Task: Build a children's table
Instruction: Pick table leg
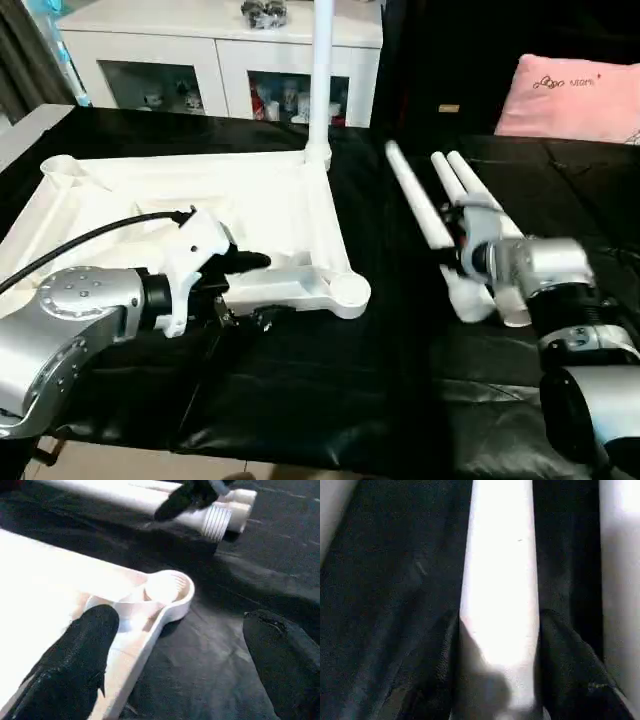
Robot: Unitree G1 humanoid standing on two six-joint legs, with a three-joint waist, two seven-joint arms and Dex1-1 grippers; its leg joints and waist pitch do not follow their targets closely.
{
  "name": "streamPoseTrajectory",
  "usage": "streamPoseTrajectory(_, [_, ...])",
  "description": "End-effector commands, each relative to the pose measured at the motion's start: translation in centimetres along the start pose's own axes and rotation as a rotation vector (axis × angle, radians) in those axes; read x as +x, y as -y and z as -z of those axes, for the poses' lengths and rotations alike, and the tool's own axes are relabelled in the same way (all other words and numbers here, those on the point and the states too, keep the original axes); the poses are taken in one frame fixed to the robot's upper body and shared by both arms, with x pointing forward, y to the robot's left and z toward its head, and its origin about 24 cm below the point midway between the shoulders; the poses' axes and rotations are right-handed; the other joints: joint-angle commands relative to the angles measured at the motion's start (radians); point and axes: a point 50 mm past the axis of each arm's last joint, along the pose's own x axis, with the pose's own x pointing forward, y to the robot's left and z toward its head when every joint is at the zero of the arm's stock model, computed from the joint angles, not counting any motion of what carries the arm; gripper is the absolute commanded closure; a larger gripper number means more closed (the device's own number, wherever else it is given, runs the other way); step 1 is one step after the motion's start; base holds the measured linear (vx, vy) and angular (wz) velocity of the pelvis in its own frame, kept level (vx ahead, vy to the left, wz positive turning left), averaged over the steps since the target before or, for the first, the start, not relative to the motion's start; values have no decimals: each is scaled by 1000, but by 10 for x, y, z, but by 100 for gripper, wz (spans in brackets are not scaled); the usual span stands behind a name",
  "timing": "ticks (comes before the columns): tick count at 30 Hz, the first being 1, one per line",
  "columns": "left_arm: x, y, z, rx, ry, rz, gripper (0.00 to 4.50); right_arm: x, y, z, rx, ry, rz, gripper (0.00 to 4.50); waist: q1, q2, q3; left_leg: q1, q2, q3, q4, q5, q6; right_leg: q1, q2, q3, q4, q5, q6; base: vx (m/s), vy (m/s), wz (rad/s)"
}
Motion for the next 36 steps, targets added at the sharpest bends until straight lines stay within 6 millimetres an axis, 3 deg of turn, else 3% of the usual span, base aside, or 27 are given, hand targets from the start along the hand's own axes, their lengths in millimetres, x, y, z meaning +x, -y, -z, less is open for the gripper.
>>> streamPoseTrajectory(1, [-1, -5, 1, -8, 21, -50, 0, -8, -3, -10, 42, 93, -63, 263, 3, 9, -62, 1, 37, -10, -77, -129, -30, 52, -64, 46, -68, -185, -212, 0, 0, 0])
streamPoseTrajectory(7, [25, -17, -15, -90, 188, -222, 0, -37, -24, -23, 120, 442, -335, 263, 14, 10, -63, 5, 41, -8, -78, -134, -18, 55, -66, 49, -74, -163, -204, 0, 0, 0])
streamPoseTrajectory(9, [29, -18, -20, -102, 220, -242, 0, -41, -27, -22, 143, 481, -384, 263, 14, 5, -65, -1, 41, -13, -80, -112, -8, 60, -68, 46, -71, -158, -207, 0, 0, 0])
streamPoseTrajectory(12, [40, -24, -38, -154, 348, -296, 0, -60, -37, -17, 243, 593, -576, 263, 17, 3, -63, 0, 39, -8, -77, -114, 11, 60, -67, 50, -82, -184, -191, 0, 0, 0])
streamPoseTrajectory(14, [42, -24, -46, -152, 413, -297, 0, -67, -42, -17, 261, 619, -642, 263, 13, 1, -63, -8, 38, -15, -81, -94, 16, 64, -68, 44, -82, -203, -181, 0, 0, 0])
streamPoseTrajectory(16, [45, -27, -53, -161, 464, -323, 0, -77, -49, -15, 274, 634, -734, 263, 13, 0, -64, -6, 38, -13, -77, -88, 21, 62, -68, 46, -85, -206, -174, 0, 0, 0])
streamPoseTrajectory(23, [52, -26, -76, -267, 619, -293, 0, -84, -62, -9, 241, 648, -803, 263, 15, -8, -63, -7, 38, -12, -75, -85, 17, 57, -72, 44, -94, -283, -154, 0, 0, 0])
streamPoseTrajectory(29, [62, -14, -86, -371, 658, -112, 0, -88, -71, -8, 234, 649, -847, 263, 20, -9, -68, -14, 37, -12, -70, -18, 30, 57, -70, 43, -78, -183, -169, 0, 0, 0])
streamPoseTrajectory(32, [68, -10, -89, -441, 645, -60, 0, -88, -77, -6, 204, 630, -849, 263, 22, -9, -66, -17, 36, -12, -70, -10, 36, 59, -70, 42, -80, -172, -176, 0, 0, 0])
streamPoseTrajectory(34, [73, -12, -87, -455, 610, -100, 0, -83, -84, -3, 99, 605, -771, 263, 23, -10, -65, -16, 36, -12, -71, -24, 37, 58, -69, 41, -86, -202, -162, 0, 0, 0])
streamPoseTrajectory(36, [75, -13, -85, -469, 592, -122, 0, -82, -86, -3, 68, 604, -736, 263, 22, -10, -64, -18, 38, -15, -74, -33, 19, 60, -72, 42, -88, -239, -134, 0, 0, 0])
